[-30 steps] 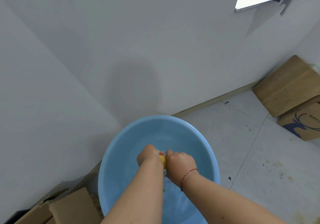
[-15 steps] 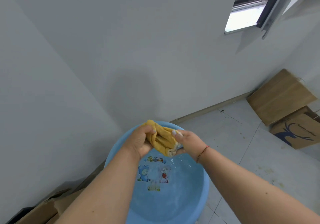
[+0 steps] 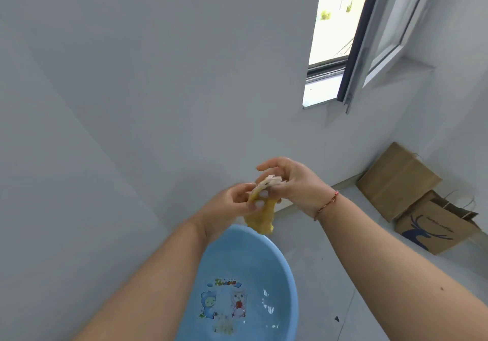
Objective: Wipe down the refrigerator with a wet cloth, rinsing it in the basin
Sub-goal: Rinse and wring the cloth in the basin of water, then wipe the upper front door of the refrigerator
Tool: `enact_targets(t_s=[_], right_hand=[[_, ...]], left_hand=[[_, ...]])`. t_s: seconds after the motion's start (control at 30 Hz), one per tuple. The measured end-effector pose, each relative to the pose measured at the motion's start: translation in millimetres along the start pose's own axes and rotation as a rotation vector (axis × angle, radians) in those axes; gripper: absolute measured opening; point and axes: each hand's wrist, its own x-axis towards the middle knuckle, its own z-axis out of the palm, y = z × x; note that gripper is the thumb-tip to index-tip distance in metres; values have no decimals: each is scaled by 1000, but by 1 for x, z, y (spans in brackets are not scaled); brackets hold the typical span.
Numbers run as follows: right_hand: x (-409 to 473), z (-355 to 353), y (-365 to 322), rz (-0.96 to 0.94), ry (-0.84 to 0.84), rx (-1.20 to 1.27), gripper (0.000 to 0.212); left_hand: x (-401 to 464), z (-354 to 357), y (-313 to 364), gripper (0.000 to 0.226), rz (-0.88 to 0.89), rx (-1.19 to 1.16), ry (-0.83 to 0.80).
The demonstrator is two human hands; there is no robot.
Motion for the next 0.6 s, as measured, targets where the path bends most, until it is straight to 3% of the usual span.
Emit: enact_targets(t_s=[0.1,0.33,0.43,0.53,0.6], right_hand=[[-14,-16,-13,-15,118,187,38],[-55,-39,-21,0,312,204,22],[-77,-42,-27,10,417,189,39],[-103,-43,-34,25,348,191,53],[-123,-42,-37,23,326,183,45]], left_hand=[[7,16,25,31,70,50,115],[15,60,60,37,116,229,121],[14,78,69,33,232,380,185],[12,88,78,35,310,344,206],[8,93,86,34,352,331,167]])
